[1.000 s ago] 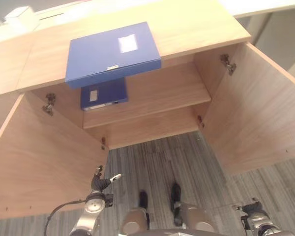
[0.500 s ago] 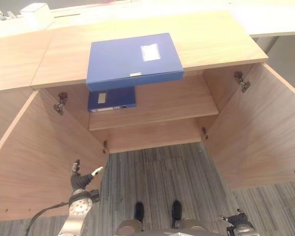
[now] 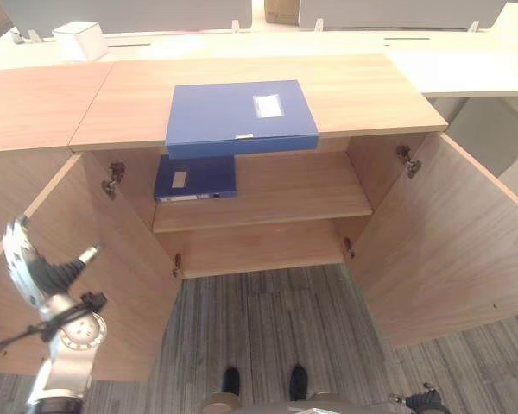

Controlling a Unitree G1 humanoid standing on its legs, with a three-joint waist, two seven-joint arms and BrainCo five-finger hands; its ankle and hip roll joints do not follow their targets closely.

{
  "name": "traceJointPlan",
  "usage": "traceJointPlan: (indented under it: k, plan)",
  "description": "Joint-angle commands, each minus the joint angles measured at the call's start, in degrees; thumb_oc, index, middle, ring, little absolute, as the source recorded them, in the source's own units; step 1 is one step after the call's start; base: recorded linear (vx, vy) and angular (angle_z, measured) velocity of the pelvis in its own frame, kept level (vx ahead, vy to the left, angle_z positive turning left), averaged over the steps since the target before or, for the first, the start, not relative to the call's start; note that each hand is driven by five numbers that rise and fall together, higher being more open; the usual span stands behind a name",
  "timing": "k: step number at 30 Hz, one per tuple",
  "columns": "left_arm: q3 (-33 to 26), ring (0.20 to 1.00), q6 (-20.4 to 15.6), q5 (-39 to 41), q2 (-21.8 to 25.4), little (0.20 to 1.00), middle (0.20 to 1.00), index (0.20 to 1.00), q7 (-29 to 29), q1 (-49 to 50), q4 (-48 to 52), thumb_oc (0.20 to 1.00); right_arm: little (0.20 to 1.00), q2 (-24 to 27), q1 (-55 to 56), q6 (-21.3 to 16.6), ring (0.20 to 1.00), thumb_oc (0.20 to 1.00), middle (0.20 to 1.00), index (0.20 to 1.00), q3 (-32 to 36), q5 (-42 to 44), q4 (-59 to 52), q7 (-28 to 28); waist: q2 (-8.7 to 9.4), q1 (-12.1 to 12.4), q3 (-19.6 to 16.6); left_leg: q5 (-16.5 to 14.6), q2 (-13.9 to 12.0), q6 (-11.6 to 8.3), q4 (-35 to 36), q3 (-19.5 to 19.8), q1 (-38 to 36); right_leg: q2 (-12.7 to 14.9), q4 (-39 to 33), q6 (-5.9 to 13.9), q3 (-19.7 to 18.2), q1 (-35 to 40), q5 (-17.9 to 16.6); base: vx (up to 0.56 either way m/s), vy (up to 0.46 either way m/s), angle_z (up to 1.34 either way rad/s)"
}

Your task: Put the empty folder in the office cabinet

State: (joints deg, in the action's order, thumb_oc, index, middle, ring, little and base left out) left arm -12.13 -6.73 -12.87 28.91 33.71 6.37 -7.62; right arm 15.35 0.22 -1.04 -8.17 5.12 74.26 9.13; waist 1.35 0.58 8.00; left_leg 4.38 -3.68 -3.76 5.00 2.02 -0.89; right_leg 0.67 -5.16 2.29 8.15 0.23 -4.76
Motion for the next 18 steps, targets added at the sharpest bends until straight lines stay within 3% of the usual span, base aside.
traceJointPlan:
  k: [1, 12, 18]
  plan:
    - [-2.46, 1.000, -1.52, -4.63, 3.53, 1.000, 1.000, 1.000, 3.67, -5.33, 2.02, 1.000, 1.000, 0.47, -3.23, -0.73, 1.000, 1.000, 1.000, 1.000, -1.63, -0.72, 1.98, 1.11, 0.95, -0.74, 0.34, -5.81, -1.41, -2.55, 0.00, -0.27, -2.35, 2.92, 0.16, 3.68, -1.80, 3.63, 6.35, 0.00, 0.000, 0.00]
    - [0.59, 1.000, -0.66, -9.82, 8.45, 1.000, 1.000, 1.000, 3.62, -11.25, 2.78, 1.000, 1.000, 0.53, -2.90, -0.74, 1.000, 1.000, 1.000, 1.000, -2.76, -1.79, 1.64, 0.88, 0.19, -2.12, -0.84, -6.45, -1.27, -2.60, 0.00, -1.23, -3.25, 3.26, 0.16, 3.97, -2.25, 4.13, 6.29, 0.00, 0.003, -0.01]
    - [8.69, 1.000, -1.58, -11.03, 10.01, 1.000, 1.000, 1.000, -0.43, -16.04, 0.21, 1.000, 1.000, 0.98, -2.50, -0.74, 1.000, 1.000, 1.000, 1.000, -2.78, -1.68, 1.52, 0.80, -0.18, -3.96, -1.61, -6.64, -1.24, -2.70, 0.00, -2.15, -3.33, 3.52, 0.16, 4.18, -2.72, 4.23, 6.08, 0.01, 0.012, -0.08]
